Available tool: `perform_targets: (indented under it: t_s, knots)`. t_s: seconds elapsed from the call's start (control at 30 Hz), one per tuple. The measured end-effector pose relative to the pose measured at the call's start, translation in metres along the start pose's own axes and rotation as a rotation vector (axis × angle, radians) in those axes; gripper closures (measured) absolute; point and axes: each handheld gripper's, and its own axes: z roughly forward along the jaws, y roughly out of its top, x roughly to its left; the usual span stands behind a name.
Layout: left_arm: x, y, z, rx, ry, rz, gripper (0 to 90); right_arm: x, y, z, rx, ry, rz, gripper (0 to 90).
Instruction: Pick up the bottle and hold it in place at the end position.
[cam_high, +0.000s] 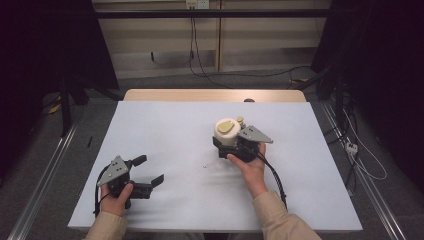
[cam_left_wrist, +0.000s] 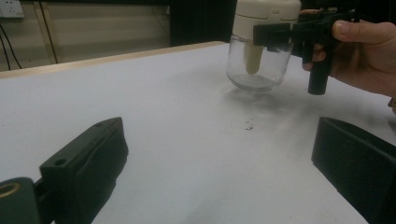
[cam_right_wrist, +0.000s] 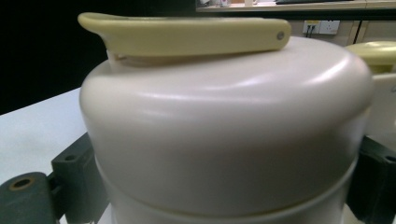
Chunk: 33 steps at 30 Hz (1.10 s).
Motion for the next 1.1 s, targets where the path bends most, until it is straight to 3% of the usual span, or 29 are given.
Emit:
perform_targets:
  t_s: [0.3, 1.1]
  knots:
    - [0.001, -0.001, -0.002, -0.008, 0.005, -0.017, 2.9, 0.001, 0.000, 0.004, -0.001, 0.004, 0.001, 6.7]
    - [0.001, -0.002, -0.005, -0.004, 0.009, -0.017, 3.0, 0.007, 0.002, 0.017, 0.004, 0.019, -0.006, 6.7]
